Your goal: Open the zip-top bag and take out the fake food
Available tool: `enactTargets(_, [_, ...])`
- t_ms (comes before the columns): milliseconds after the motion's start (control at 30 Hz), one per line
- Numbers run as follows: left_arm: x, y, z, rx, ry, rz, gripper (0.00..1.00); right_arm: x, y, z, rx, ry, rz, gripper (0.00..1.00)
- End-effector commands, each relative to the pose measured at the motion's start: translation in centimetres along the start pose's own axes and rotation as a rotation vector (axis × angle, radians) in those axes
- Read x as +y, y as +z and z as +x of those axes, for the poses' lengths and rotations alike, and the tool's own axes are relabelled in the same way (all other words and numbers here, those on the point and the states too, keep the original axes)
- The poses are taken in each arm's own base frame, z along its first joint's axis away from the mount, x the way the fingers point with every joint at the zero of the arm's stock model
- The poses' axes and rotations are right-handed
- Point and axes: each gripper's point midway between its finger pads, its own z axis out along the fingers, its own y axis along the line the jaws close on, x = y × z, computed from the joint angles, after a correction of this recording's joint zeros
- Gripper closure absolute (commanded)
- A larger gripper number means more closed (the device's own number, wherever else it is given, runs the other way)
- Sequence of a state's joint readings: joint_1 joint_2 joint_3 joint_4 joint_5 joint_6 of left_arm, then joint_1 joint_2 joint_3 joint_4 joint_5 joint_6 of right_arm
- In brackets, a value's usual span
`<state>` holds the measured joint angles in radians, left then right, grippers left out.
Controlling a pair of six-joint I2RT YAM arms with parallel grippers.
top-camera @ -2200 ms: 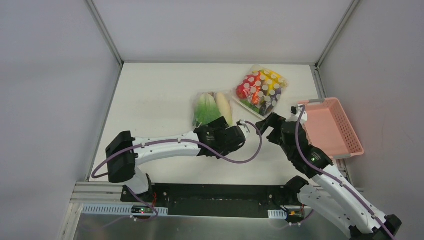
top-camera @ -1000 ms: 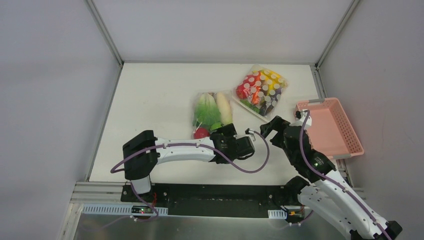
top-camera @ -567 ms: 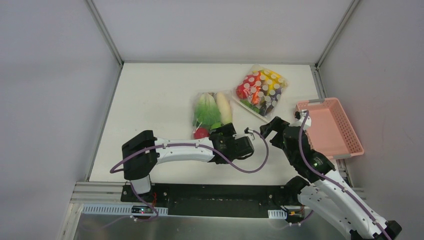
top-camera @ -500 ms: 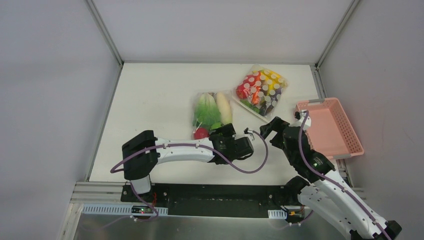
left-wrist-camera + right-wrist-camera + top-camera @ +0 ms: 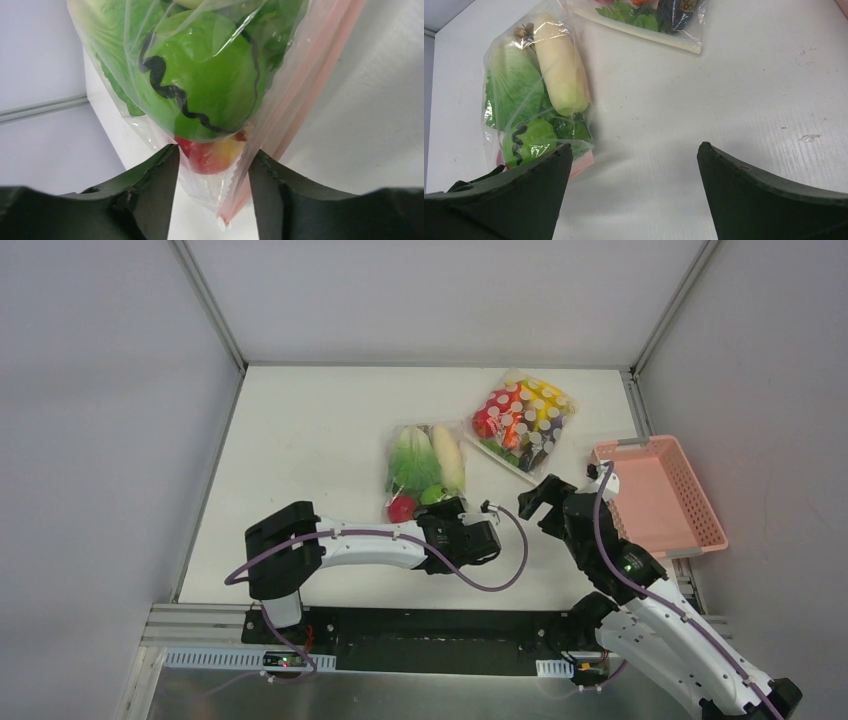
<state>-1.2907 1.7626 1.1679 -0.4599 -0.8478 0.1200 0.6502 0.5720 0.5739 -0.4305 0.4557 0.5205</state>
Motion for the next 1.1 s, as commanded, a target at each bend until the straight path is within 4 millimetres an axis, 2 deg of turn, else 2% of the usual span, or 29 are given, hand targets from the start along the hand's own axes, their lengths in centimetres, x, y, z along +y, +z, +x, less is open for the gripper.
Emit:
enactTargets(0, [2.1, -1.1, -0.2, -0.036, -0.035, -0.069, 0.54, 0.9, 0.3, -0.4, -0.012, 0.026, -0.026, 0.0])
enactTargets(200, [3.2, -2.0, -0.2, -0.048, -0.047, -0.072, 0.79, 1.2, 0.5, -0.2, -0.003, 0.029, -0.037, 0.0])
enactTargets(367, [4.2, -3.3, -1.2, -0.067, -0.076, -0.034, 1.0, 2.1, 0.6, 0.4, 0.028, 0.024, -0.08, 0.0])
enactTargets(533, [4.7, -4.4, -2.7, -0.063, -0.087, 0.024, 1.0, 3.5, 0.2, 0.8, 0.058, -0.004, -0.164, 0.0])
enactTargets(767, [5.3, -4.3, -4.7, -0.033, -0.194, 0.148, 1.0, 5.4, -1.2, 1.5, 0.103, -0.072, -0.313, 0.01])
enactTargets(1067, [4.9, -3.5, -5.5, 0.016, -0.218, 0.232, 1.0, 8.4, -3.0, 6.3, 0.343, -0.119, -0.526, 0.1])
